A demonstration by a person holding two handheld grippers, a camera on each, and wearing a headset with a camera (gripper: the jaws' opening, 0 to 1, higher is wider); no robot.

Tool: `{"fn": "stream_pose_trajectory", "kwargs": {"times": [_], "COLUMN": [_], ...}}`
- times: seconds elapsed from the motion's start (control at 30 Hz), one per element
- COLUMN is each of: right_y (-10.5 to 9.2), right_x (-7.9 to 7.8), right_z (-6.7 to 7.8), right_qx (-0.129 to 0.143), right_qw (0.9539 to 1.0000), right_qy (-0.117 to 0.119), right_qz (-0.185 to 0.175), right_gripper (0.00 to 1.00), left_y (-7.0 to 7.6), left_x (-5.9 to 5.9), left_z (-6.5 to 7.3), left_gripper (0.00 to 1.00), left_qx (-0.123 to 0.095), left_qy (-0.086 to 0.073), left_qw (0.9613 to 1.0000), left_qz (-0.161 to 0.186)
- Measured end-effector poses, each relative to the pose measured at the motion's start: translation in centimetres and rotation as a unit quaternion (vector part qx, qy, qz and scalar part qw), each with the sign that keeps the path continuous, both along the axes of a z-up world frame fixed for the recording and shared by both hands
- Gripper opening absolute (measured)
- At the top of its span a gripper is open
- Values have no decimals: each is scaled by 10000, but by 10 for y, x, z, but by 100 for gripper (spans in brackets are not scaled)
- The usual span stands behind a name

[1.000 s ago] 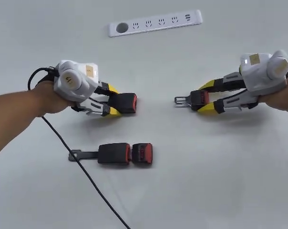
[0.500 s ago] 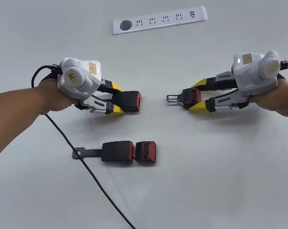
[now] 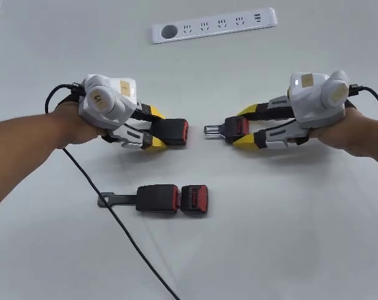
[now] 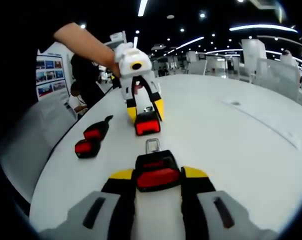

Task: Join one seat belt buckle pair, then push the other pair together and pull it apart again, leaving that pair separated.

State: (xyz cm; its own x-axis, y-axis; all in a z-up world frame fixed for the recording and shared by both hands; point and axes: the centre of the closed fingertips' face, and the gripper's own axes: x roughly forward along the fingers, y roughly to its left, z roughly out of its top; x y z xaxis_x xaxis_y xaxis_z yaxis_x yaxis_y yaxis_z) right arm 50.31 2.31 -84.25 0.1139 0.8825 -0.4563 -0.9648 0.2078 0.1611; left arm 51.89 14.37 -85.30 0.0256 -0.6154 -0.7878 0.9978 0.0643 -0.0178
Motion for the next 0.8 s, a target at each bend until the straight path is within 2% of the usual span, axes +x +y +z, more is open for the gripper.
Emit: {"fn": "stream_pose_trajectory", "kwargs": {"times": [0.23,0.53,0.7,0.8], "right_y": [19,44,45,53], "right_x": [5,1,-2,-3], "right_z": [-3,-7,-8,-9], "right_qx": [-3,-77,-198,-253], "right_qw": [10000,9999,9996,9995], "right_qy": [-73,-119,-131,-145], "right_qz": [-27,69,124,113], "right_gripper": [35,35,35,35], "left_y": [0,0,0,-1], "left_x": [0,0,-1,0], "left_z": [0,0,0,0], "left_gripper": [35,35,35,35], "left_qx": [-12,-13,42,84], "left_qy": [4,-11,-34,-39], "left_qw": [10000,10000,10000,10000], "left_qz": [9,70,38,36]}}
